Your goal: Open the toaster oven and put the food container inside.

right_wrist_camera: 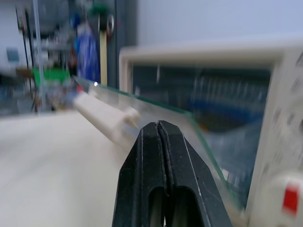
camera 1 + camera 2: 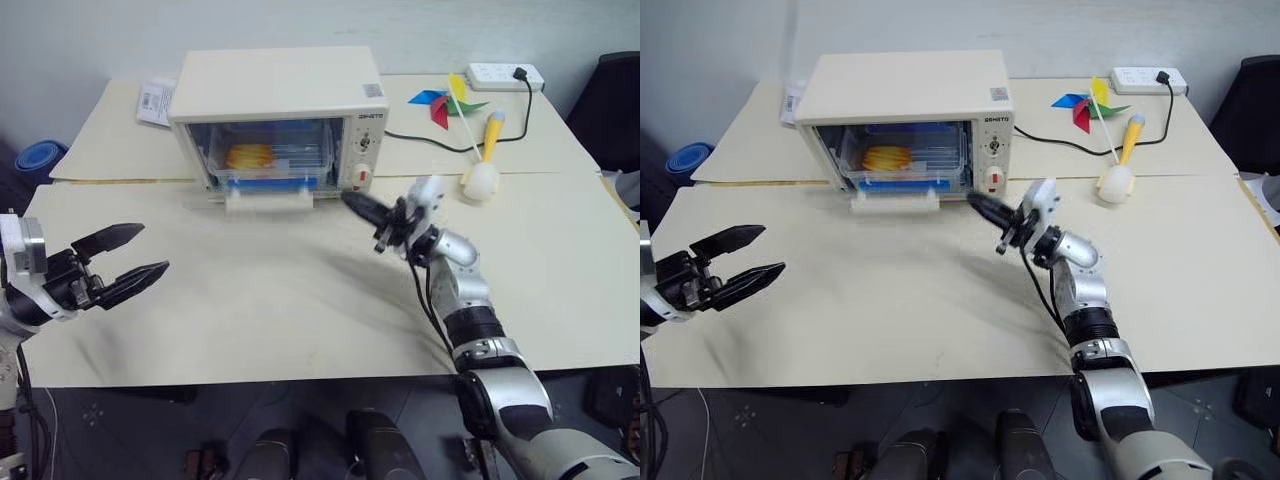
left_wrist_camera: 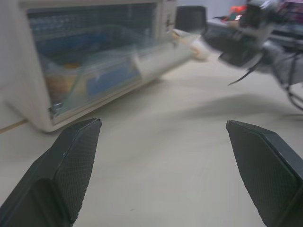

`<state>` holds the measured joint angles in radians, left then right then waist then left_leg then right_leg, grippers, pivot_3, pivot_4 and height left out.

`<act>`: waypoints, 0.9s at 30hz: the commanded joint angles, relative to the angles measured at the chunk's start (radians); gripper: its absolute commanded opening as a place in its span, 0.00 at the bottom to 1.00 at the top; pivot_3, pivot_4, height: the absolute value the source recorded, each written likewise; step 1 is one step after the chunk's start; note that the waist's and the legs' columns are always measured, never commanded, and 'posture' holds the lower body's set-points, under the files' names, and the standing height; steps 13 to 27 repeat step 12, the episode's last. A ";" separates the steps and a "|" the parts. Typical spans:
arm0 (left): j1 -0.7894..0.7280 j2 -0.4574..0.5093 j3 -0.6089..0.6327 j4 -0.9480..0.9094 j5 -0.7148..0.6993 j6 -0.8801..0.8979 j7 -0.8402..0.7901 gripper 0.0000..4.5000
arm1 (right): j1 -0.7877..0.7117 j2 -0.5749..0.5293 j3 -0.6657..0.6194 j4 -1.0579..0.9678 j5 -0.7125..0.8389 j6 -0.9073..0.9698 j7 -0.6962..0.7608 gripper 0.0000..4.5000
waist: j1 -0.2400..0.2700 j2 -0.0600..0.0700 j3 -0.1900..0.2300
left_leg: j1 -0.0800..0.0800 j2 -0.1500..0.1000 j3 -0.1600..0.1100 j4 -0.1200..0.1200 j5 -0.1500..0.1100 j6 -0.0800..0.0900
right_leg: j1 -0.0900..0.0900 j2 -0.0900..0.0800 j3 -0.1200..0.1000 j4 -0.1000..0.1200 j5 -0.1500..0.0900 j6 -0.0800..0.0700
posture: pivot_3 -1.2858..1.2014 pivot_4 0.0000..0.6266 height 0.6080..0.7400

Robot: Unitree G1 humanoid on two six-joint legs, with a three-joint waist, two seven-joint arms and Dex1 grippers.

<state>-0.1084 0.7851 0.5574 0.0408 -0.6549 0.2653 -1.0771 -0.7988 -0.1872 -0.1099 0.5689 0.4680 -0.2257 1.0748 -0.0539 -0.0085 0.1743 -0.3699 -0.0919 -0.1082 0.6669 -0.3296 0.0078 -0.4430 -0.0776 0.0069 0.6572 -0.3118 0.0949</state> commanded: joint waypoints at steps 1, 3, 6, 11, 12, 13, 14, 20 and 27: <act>0.016 -0.021 0.002 0.017 0.090 -0.123 0.051 1.00 | 0.010 -0.024 -0.029 -0.135 0.082 0.109 0.006 0.00 | 0.001 0.000 0.000 | 0.000 0.000 0.000 0.000 0.000 0.000 | 0.000 0.000 0.000 0.000 0.000 0.000 | 0.52 0.24 1.00; 0.049 -0.033 -0.021 0.019 0.133 -0.181 0.042 1.00 | 0.045 -0.059 -0.018 -0.204 0.090 0.170 0.025 0.09 | 0.002 0.000 0.000 | 0.000 0.000 0.000 0.000 0.000 0.000 | 0.000 0.000 0.000 0.000 0.000 0.000 | 0.52 0.24 1.00; 0.106 -0.046 -0.068 0.002 0.201 -0.230 0.057 1.00 | 0.185 -0.204 0.055 -0.315 0.004 0.134 0.163 0.28 | 0.016 0.000 0.000 | 0.000 0.000 0.000 -0.001 -0.001 0.001 | 0.000 -0.001 0.000 0.000 0.000 0.000 | 0.52 0.24 1.00; 0.188 -0.050 -0.100 -0.028 0.262 -0.315 0.062 1.00 | 0.362 -0.370 0.057 -0.357 -0.045 0.045 0.281 0.65 | 0.030 0.000 0.000 | -0.001 0.000 0.004 0.000 -0.002 0.003 | 0.000 -0.001 0.001 -0.003 0.000 0.000 | 0.52 0.24 1.00; 0.206 -0.056 -0.100 -0.033 0.261 -0.330 0.058 1.00 | 0.390 -0.390 0.045 -0.346 -0.046 0.014 0.301 0.74 | 0.030 0.000 0.000 | 0.000 0.000 0.004 0.000 -0.002 0.003 | 0.000 -0.001 0.002 -0.003 0.000 0.000 | 0.52 0.24 1.00; 0.206 -0.056 -0.100 -0.033 0.261 -0.330 0.058 1.00 | 0.390 -0.390 0.045 -0.346 -0.046 0.014 0.301 0.74 | 0.030 0.000 0.000 | 0.000 0.000 0.004 0.000 -0.002 0.003 | 0.000 -0.001 0.002 -0.003 0.000 0.000 | 0.52 0.24 1.00; 0.206 -0.056 -0.100 -0.033 0.261 -0.330 0.058 1.00 | 0.390 -0.390 0.045 -0.346 -0.046 0.014 0.301 0.74 | 0.030 0.000 0.000 | 0.000 0.000 0.004 0.000 -0.002 0.003 | 0.000 -0.001 0.002 -0.003 0.000 0.000 | 0.52 0.24 1.00; 0.206 -0.056 -0.100 -0.033 0.261 -0.330 0.058 1.00 | 0.390 -0.390 0.045 -0.346 -0.046 0.014 0.301 0.74 | 0.030 0.000 0.000 | 0.000 0.000 0.004 0.000 -0.002 0.003 | 0.000 -0.001 0.002 -0.003 0.000 0.000 | 0.52 0.24 1.00; 0.206 -0.056 -0.100 -0.033 0.261 -0.330 0.058 1.00 | 0.390 -0.390 0.045 -0.346 -0.046 0.014 0.301 0.74 | 0.030 0.000 0.000 | 0.000 0.000 0.004 0.000 -0.002 0.003 | 0.000 -0.001 0.002 -0.003 0.000 0.000 | 0.52 0.24 1.00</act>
